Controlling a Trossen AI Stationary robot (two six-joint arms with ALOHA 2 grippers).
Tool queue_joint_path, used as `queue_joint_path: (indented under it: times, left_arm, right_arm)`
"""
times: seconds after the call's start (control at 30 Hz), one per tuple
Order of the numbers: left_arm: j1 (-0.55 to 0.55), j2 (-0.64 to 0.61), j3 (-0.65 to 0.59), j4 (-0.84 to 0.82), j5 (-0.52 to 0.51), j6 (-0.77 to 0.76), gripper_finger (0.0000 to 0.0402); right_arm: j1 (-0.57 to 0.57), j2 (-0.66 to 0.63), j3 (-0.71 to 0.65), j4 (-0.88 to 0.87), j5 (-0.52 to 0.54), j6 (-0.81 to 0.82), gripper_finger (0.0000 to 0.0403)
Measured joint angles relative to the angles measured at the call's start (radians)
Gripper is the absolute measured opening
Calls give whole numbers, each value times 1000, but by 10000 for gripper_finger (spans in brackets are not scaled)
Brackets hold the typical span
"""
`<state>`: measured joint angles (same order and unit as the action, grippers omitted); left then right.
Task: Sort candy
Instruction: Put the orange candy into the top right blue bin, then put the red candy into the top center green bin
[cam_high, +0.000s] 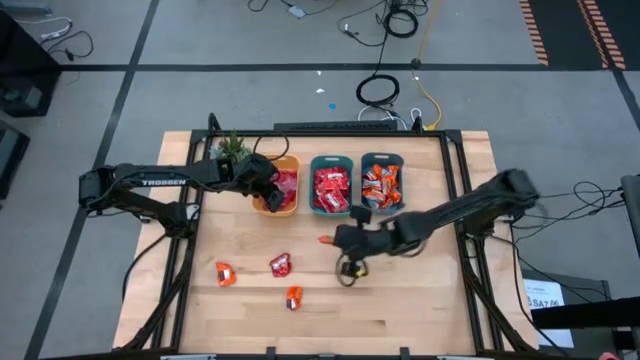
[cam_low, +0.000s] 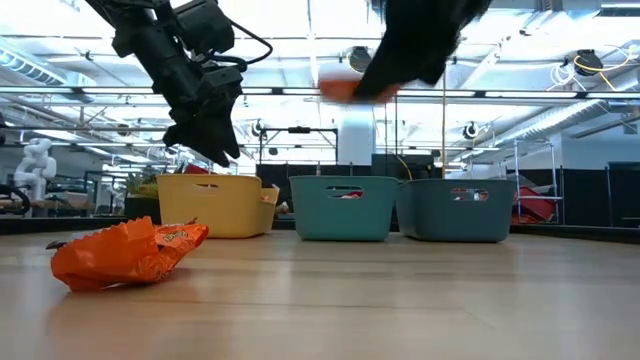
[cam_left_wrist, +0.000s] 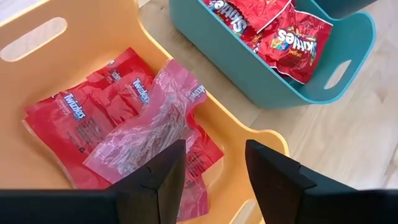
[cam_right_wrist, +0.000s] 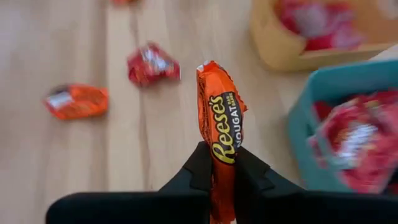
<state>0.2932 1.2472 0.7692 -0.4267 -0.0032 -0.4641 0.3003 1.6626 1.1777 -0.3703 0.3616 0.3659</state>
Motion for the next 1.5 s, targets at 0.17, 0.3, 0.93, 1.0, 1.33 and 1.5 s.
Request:
queue_joint_path:
  times: [0.17,0.3,0.93,1.0,1.33,1.5]
  left_arm:
    - [0,0,0,0,0,0,176]
    - [0,0,0,1,0,-1,176]
    - [-312,0,23,7,-92,31,176]
    - [-365,0,23,-9,-119,-31,176]
    - [-652,0,23,-40,-164,-131,176]
    - [-727,0,23,-43,-164,-79,176]
  right_arm:
    - [-11,-223,-51,-158,187,50,13]
    - [-13,-446,-175,-183,299,143,12]
    - [-238,-738,-577,-166,309,502,133]
    - [-245,-728,-577,-168,296,487,154]
    - [-247,-772,-577,-243,247,487,229]
    - [-247,-778,-577,-259,150,486,239]
